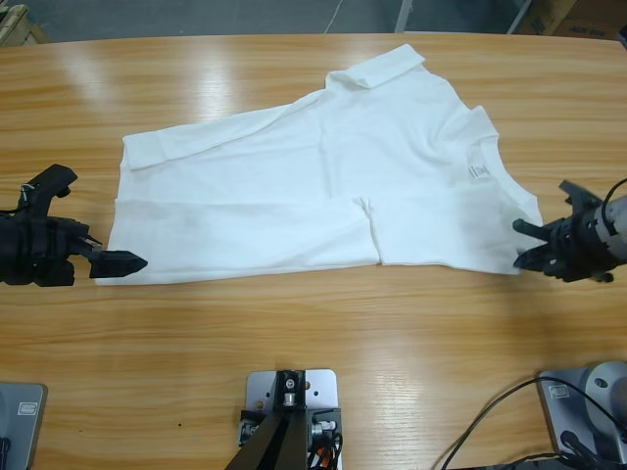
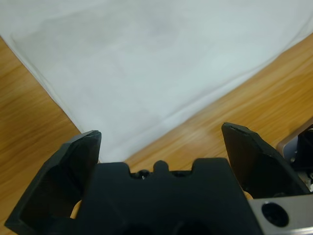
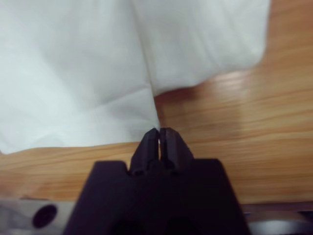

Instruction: Fold clothes

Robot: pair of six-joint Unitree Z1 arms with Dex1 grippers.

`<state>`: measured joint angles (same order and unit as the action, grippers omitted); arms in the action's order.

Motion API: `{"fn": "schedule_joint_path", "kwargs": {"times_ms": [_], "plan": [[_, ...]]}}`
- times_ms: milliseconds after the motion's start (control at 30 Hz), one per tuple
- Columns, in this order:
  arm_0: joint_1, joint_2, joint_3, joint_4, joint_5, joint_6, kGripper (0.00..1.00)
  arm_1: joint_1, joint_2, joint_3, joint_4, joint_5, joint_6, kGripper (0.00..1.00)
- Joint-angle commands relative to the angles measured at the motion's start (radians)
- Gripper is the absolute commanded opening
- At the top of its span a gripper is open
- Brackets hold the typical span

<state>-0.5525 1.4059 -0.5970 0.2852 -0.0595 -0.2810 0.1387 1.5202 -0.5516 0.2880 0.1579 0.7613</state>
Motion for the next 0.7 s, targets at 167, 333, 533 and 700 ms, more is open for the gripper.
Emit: {"fn": "schedule_joint_path", "kwargs": {"times_ms": [167, 333, 533, 700], "plan": [[-0.008, 0.001, 0.036, -0.014, 0.007, -0.012, 0.959, -0.001, 0.079, -0.036, 0.027, -0.057, -0.066, 0.898], [-0.008, 0.013, 0.036, -0.018, 0.007, -0.012, 0.958, 0.001, 0.021, -0.036, 0.072, -0.088, 0.011, 1.000], [-0.008, 0.022, 0.048, -0.034, 0.025, -0.117, 0.941, 0.009, -0.113, -0.135, 0.091, -0.123, -0.081, 0.997], [-0.008, 0.029, 0.010, -0.037, 0.039, -0.180, 0.896, 0.117, -0.012, -0.235, 0.094, -0.121, -0.338, 0.936]]}}
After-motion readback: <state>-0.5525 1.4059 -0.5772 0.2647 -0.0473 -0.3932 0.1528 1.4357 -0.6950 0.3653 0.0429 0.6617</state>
